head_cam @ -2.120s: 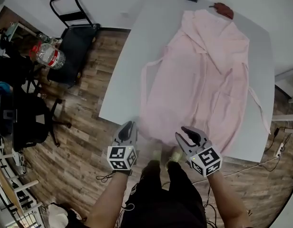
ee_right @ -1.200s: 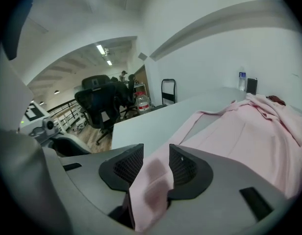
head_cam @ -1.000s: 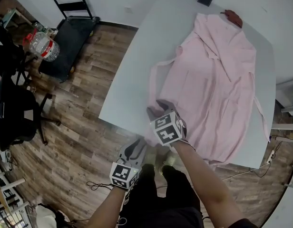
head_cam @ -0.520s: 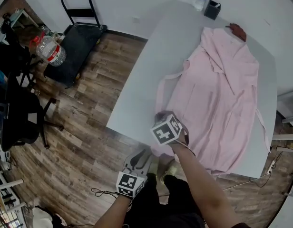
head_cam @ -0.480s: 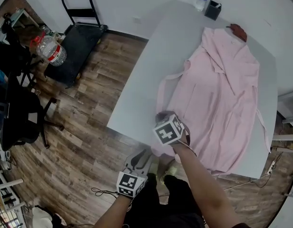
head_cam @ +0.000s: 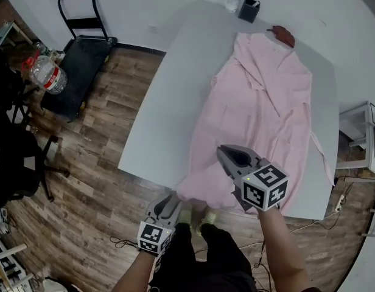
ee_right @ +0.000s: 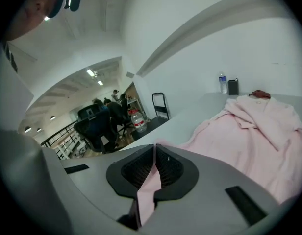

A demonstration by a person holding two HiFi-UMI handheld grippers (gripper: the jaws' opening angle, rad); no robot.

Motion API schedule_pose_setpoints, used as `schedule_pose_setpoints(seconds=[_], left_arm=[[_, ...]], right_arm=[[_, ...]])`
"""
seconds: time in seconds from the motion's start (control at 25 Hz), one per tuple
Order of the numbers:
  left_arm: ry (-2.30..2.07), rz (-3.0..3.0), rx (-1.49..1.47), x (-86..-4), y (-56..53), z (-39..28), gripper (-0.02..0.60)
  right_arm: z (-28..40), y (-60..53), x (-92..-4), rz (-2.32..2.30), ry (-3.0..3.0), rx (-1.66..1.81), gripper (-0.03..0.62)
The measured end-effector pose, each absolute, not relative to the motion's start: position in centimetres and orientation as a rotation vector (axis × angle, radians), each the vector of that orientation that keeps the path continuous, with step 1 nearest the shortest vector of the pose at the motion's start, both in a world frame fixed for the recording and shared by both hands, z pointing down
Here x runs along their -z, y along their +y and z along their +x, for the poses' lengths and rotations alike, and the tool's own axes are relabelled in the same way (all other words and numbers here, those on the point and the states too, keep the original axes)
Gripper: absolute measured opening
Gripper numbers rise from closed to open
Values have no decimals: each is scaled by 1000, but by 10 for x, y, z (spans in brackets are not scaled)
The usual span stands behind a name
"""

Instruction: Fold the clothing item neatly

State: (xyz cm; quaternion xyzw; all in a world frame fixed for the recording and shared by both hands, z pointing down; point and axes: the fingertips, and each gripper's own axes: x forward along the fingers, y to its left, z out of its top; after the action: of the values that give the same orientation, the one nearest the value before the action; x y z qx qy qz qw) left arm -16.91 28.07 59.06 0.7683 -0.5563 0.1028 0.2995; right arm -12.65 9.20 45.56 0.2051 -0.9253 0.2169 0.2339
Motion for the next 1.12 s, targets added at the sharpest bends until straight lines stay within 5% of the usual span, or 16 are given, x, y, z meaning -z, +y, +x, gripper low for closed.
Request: schedule_pose_setpoints(seconds=[0.28, 0.32, 0.4, 0.64, 1.12], left_arm=[[-1360, 2097, -345, -606, 276, -152, 158], [-1346, 2100, -357, -610, 276, -151, 170], [-1336, 2083, -368, -617, 282, -157, 189], [-1210, 2083, -400, -632, 297, -172, 223], [-1078, 2096, -405, -664, 295, -161, 362]], right_arm=[[-15, 81, -508, 689, -2298, -506, 31], [-5, 81, -517, 695, -2269, -465, 120], [13, 94, -517, 686, -2270, -416, 170], [111, 212, -487, 539, -2445, -823, 169], [246, 287, -644, 1000, -2131, -1005, 226]])
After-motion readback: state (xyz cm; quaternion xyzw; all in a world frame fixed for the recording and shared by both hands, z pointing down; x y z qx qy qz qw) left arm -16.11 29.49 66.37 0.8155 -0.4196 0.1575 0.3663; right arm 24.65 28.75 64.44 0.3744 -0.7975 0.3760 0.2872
